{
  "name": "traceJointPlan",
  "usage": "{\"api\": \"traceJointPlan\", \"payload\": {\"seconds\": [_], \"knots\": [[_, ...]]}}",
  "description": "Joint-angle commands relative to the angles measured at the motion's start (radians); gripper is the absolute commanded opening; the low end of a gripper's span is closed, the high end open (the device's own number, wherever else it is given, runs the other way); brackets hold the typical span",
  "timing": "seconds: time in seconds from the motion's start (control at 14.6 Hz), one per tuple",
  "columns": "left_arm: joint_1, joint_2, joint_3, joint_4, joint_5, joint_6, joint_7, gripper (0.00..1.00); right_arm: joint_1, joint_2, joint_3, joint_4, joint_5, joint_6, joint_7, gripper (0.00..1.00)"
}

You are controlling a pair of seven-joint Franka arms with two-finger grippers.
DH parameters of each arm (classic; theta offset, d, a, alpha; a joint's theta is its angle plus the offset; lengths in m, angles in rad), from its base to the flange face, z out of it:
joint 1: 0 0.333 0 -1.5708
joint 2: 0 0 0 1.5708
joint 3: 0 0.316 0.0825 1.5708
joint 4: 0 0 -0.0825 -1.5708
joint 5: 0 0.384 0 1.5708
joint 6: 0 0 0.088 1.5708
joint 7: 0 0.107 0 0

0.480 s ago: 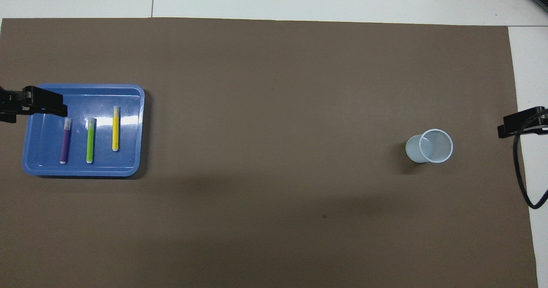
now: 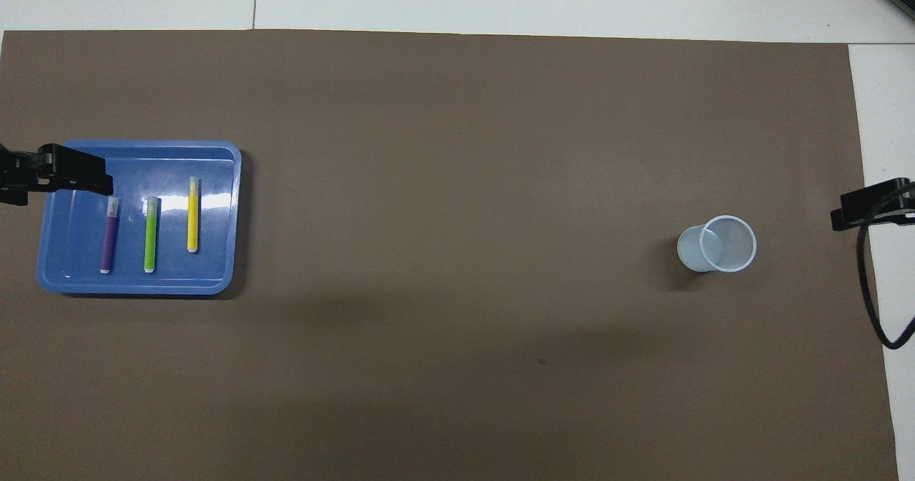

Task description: Transfer and insert pens with both arms

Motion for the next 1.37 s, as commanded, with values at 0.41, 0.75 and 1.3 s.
{"api": "traceJointPlan", "payload": {"seconds": [0.41,0.75,1.3], "knots": [[0.000,0.006,0.000,0.023,0.000,-0.018,0.005,1.00,-0.010,-0.005,0.004,0.002,0.019,-0.008,-0.020,1.00],[0.013,-0.009,0.003,-0.008,0.000,-0.020,0.010,1.00,-0.007,-0.013,0.004,-0.016,0.019,-0.011,-0.018,1.00],[0.052,-0.048,0.012,-0.103,-0.011,0.026,0.063,1.00,-0.003,-0.034,0.008,-0.045,0.019,-0.011,-0.026,1.00]]}}
